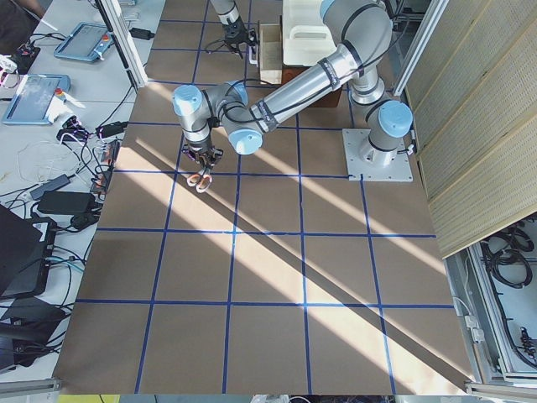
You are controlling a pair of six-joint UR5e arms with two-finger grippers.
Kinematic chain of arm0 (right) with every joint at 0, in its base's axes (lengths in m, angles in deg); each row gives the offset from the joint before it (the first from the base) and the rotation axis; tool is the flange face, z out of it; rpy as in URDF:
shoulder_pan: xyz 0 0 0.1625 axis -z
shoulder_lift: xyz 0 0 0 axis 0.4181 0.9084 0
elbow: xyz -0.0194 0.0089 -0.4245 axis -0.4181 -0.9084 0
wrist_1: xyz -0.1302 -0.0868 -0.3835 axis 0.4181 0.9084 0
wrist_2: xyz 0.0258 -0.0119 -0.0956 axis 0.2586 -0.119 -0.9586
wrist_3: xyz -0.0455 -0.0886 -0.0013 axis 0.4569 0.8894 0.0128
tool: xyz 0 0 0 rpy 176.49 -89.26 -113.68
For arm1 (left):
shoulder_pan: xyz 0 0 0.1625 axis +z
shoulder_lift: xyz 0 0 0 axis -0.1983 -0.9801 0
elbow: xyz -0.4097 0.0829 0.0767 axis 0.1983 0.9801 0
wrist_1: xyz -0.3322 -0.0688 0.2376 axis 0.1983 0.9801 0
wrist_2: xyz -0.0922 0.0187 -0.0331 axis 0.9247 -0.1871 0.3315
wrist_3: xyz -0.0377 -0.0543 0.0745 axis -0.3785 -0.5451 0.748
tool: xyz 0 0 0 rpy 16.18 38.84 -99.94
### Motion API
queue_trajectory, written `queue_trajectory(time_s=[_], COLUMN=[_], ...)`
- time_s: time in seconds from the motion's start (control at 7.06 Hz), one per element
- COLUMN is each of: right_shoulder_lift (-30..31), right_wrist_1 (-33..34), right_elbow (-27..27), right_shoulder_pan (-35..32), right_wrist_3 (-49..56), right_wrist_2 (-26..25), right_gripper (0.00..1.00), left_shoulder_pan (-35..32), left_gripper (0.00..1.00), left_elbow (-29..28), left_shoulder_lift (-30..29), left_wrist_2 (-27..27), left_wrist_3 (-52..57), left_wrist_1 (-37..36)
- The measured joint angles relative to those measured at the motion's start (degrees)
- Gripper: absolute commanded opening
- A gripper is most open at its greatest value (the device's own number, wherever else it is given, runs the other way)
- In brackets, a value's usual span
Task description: Place scissors in drawer with both arms
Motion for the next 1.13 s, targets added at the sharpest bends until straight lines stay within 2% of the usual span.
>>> queue_trajectory(time_s=[0.99,1.13], right_shoulder_lift=[-0.6,-0.6], right_wrist_1=[10.3,11.0], right_elbow=[-0.4,-0.4], right_shoulder_pan=[0.4,0.4], right_wrist_3=[0.6,0.8], right_wrist_2=[-3.2,-3.3], right_gripper=[0.62,0.74], left_shoulder_pan=[-0.1,-0.1], left_gripper=[0.00,0.00], left_elbow=[0.0,0.0], left_shoulder_lift=[-0.3,-0.4], left_wrist_2=[0.0,0.0], left_wrist_3=[-1.2,-1.2], left_wrist_1=[0.7,0.7])
